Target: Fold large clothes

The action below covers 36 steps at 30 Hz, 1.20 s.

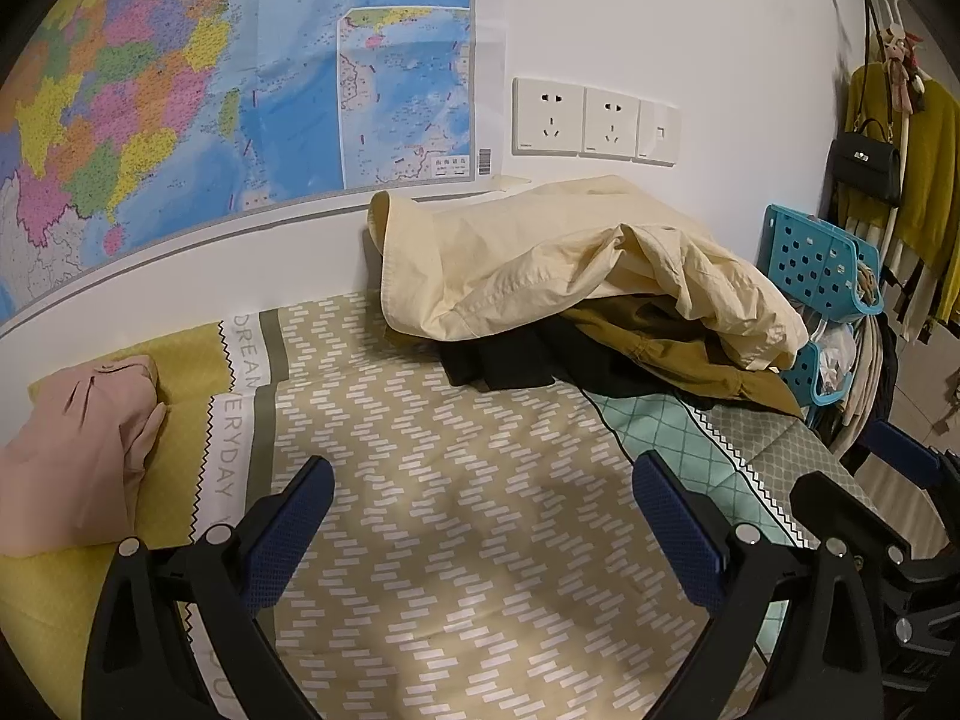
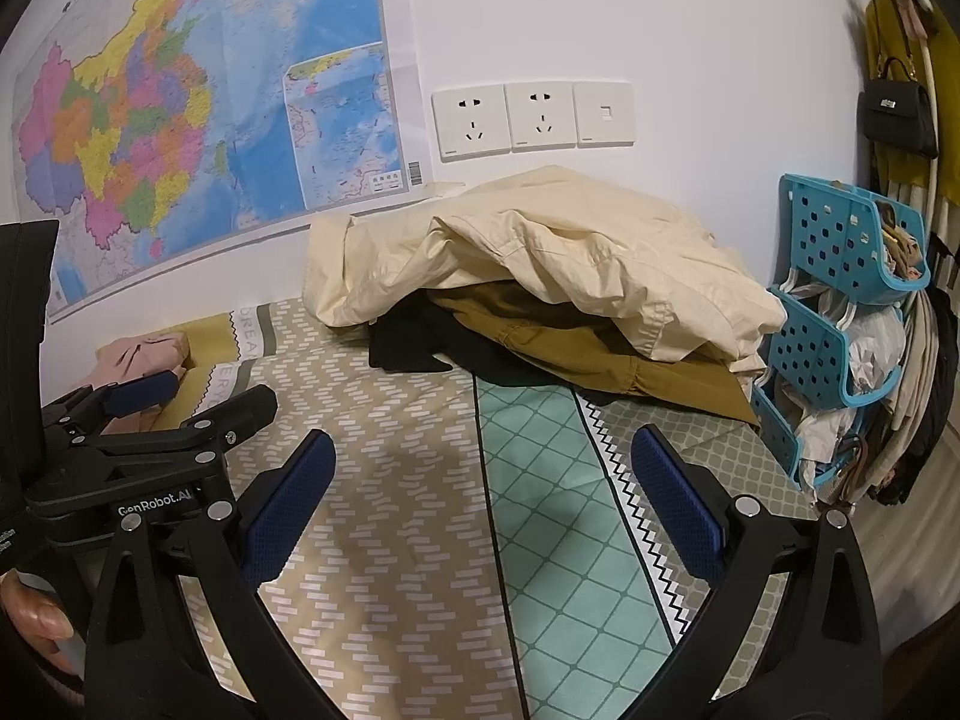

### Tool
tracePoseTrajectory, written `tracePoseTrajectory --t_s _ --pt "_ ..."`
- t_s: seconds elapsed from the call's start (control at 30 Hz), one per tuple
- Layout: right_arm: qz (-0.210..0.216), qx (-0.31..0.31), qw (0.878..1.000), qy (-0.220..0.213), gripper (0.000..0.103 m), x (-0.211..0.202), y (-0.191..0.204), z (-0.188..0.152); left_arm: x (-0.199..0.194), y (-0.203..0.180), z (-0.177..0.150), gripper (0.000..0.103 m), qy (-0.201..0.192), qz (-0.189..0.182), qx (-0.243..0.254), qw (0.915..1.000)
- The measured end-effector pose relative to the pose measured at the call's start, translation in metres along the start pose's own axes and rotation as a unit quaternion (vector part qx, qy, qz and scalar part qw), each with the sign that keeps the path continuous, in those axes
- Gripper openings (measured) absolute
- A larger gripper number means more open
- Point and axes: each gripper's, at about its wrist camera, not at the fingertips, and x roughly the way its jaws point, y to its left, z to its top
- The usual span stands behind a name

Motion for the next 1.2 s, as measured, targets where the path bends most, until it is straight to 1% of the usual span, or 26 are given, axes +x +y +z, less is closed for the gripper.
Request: tracePoseTrajectory --t_s 0.33,1.2 --pt "-0.001 -0.002 1.0 0.001 0.098 0.0007 -0.0005 -0.0006 0.0007 0.002 0.0003 0.096 0.002 -0.003 -0.005 1.0" --pt "0.003 -0.006 1.0 0.005 0.098 0.0082 -0.0004 0.0006 0.009 -0.0019 0.0002 0.096 0.011 0.002 -0.004 0.9999"
